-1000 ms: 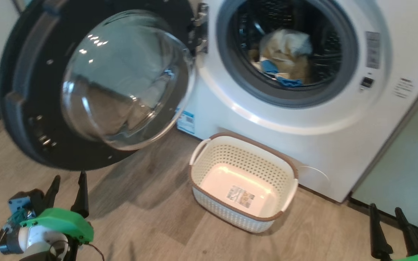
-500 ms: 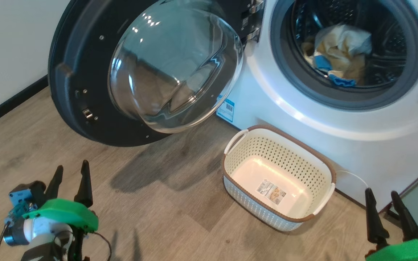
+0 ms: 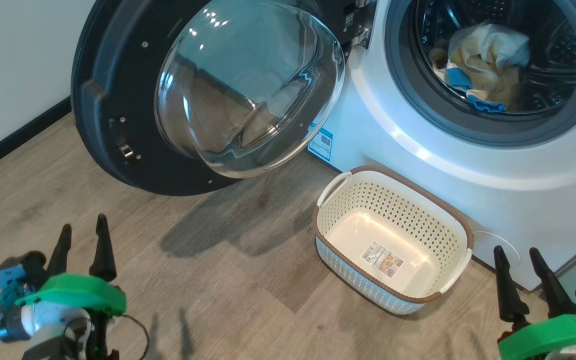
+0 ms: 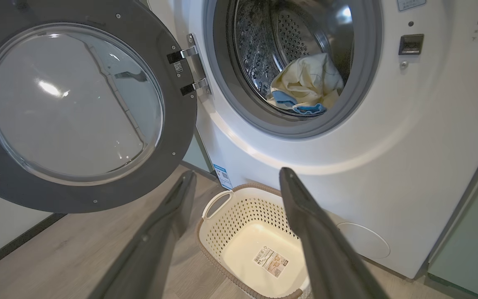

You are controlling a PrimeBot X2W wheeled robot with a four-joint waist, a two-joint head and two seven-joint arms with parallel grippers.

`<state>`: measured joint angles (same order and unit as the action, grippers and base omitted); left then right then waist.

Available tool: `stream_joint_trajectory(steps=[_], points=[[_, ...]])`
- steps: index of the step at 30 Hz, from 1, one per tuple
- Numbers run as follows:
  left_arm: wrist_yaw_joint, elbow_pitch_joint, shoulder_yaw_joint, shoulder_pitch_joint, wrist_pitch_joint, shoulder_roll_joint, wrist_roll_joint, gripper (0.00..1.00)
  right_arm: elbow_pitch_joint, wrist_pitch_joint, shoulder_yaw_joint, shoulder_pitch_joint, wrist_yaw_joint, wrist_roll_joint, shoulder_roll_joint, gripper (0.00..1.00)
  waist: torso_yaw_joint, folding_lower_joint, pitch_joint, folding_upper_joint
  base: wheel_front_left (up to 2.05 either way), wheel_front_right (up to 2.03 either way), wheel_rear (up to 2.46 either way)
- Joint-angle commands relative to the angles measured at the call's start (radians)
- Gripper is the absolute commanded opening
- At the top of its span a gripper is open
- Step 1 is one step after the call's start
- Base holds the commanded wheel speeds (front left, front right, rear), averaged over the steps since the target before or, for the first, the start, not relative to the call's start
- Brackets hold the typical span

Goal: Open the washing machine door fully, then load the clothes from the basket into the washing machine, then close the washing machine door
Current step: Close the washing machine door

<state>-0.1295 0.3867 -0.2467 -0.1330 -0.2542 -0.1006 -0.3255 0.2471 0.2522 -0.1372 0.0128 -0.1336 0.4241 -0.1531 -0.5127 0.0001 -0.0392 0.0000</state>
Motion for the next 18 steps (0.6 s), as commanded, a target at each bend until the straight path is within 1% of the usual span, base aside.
stream_joint_trajectory(steps=[1,2,3,4,5,7,10,11,13,15,18], points=[[-0.001,-0.039,-0.039,-0.015,-0.008,-0.013,0.009,1.0,-0.024,0.01,-0.023,0.048,0.003,0.01,-0.027,1.0,0.001,-0.0001,0.001,0.0,0.0,0.0,0.0],[-0.001,-0.041,-0.041,-0.012,-0.008,-0.012,0.009,1.0,-0.023,0.01,-0.025,0.049,0.003,0.011,-0.027,1.0,0.002,-0.0001,0.002,0.0,0.0,0.0,0.0],[-0.001,-0.044,-0.043,-0.01,-0.008,-0.011,0.009,0.87,-0.022,0.01,-0.027,0.05,0.003,0.012,-0.027,1.0,0.003,-0.0001,0.003,0.0,0.0,0.0,0.0],[-0.001,-0.047,-0.046,-0.009,-0.008,-0.009,0.004,0.5,-0.021,0.01,-0.028,0.05,0.003,0.013,-0.027,1.0,0.003,-0.0001,0.005,0.0,0.0,0.0,0.0],[-0.001,-0.05,-0.05,-0.008,-0.008,-0.008,-0.005,0.39,-0.021,0.01,-0.029,0.05,0.003,0.014,-0.027,1.0,0.004,-0.0001,0.006,0.0,0.0,0.0,0.0],[-0.001,-0.051,-0.058,-0.007,-0.008,-0.011,-0.03,0.0,-0.02,0.01,-0.03,0.048,0.003,0.015,-0.025,1.0,0.007,-0.0001,0.01,0.0,0.0,0.0,0.0],[-0.001,-0.045,-0.077,-0.012,-0.008,-0.018,-0.095,0.0,-0.022,0.01,-0.028,0.04,0.003,0.015,-0.022,1.0,0.01,-0.0001,0.016,0.0,0.0,0.0,0.0],[-0.001,-0.045,-0.077,-0.012,-0.008,-0.018,-0.095,0.0,-0.022,0.01,-0.028,0.04,0.003,0.015,-0.022,1.0,0.01,-0.0001,0.016,0.0,0.0,0.0,0.0],[-0.001,-0.038,-0.092,-0.017,-0.008,-0.021,-0.152,0.0,-0.024,0.01,-0.024,0.032,0.003,0.014,-0.02,1.0,0.012,-0.0001,0.021,0.0,0.0,0.0,0.0],[-0.001,-0.022,-0.103,-0.032,-0.008,-0.033,-0.226,0.0,-0.026,0.01,-0.018,0.024,0.003,0.013,-0.019,1.0,0.014,-0.0001,0.024,0.0,0.0,0.0,0.0],[-0.001,0.017,-0.102,-0.064,-0.006,-0.073,-0.356,0.0,-0.03,0.01,-0.006,0.009,0.003,0.01,-0.015,1.0,0.019,-0.0001,0.031,0.0,0.0,0.0,0.0]])
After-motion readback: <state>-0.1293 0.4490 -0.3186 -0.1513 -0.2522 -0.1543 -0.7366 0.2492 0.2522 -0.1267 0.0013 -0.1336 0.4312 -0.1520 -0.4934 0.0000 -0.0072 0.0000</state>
